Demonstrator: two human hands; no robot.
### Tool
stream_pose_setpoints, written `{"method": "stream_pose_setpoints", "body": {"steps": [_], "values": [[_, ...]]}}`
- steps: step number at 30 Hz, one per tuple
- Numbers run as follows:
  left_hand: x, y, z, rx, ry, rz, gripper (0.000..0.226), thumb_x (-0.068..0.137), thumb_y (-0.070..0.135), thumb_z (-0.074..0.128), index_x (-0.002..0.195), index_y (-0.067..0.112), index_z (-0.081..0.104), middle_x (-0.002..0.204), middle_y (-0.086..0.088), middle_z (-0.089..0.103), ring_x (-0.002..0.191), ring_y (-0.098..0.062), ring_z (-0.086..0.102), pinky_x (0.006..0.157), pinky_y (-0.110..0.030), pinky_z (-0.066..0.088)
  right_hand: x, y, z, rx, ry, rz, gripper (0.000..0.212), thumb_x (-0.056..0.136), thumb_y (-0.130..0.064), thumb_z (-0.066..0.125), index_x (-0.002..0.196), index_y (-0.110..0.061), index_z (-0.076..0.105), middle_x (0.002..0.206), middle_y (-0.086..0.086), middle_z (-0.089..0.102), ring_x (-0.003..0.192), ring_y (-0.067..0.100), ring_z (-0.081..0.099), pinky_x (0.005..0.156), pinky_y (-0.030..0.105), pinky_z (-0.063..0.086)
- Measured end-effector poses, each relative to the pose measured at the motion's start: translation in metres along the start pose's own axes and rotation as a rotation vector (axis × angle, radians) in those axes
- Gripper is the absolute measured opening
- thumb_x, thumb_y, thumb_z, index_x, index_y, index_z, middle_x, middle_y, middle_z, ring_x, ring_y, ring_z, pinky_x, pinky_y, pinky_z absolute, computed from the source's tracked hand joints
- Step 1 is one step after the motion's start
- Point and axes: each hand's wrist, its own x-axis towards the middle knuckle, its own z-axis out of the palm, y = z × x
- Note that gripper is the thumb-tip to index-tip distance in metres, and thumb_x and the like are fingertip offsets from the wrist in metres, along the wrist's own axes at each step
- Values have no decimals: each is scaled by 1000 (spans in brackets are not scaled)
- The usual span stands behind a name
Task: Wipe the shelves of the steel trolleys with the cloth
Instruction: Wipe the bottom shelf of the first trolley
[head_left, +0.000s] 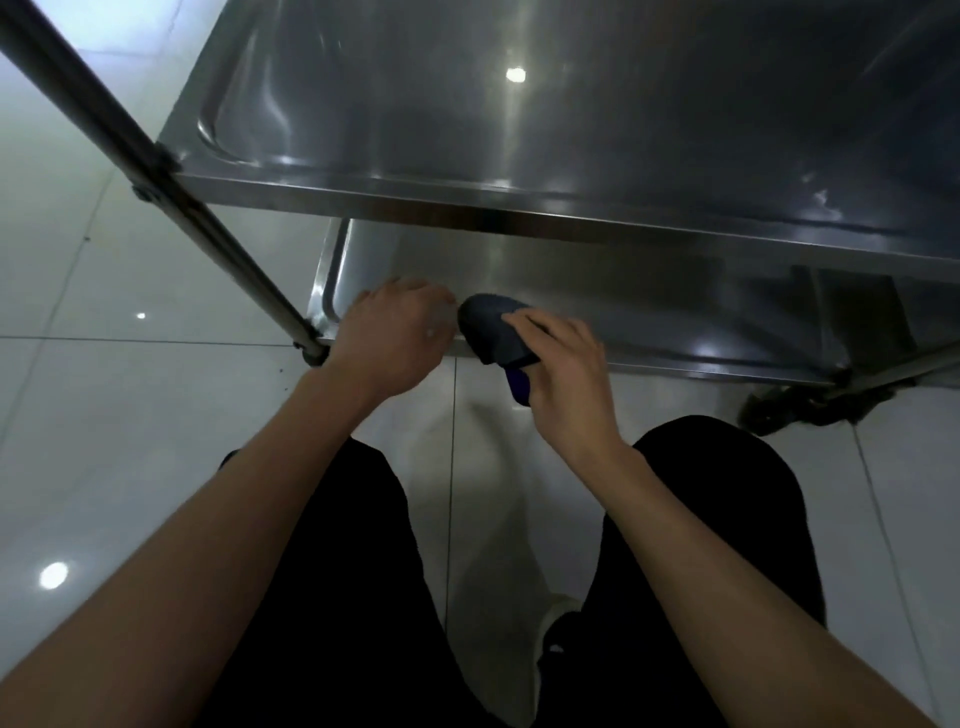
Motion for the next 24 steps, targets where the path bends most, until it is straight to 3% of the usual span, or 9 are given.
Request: {"method": "stream_pose_setpoints", "body": {"steps": [8, 15, 20, 24], "values": [[1, -82, 16, 116, -107, -50, 37, 97, 30, 59, 131, 16, 62, 129, -11, 64, 116, -33, 58, 96, -49, 49, 43, 26, 86, 138, -95, 206, 54, 88, 7, 63, 137, -15, 58, 136, 3, 59, 126, 22, 50, 108, 39, 44], [10, -104, 64, 135, -169, -69, 44, 96, 31, 56, 137, 17, 57, 136, -6, 59, 123, -32, 54, 96, -49, 48, 93, 35, 136, 91, 14, 183, 56, 90, 2, 62, 142, -19, 53, 142, 0, 53, 128, 22, 45, 107, 43, 43], [20, -119, 91, 126, -186, -93, 44, 96, 32, 55, 137, 17, 56, 138, -6, 57, 127, -33, 51, 98, -50, 46, 93, 39, 171, 75, -249, 89, 52, 95, -16, 60, 145, -15, 50, 150, 5, 46, 136, 27, 38, 113, 46, 35], [17, -128, 102, 121, -161, -107, 43, 94, 30, 56, 136, 17, 56, 134, -5, 59, 126, -32, 51, 98, -52, 46, 92, 47, 175, 94, -170, 118, 48, 100, -27, 51, 147, -18, 47, 156, 5, 39, 144, 24, 31, 119, 46, 26]]}}
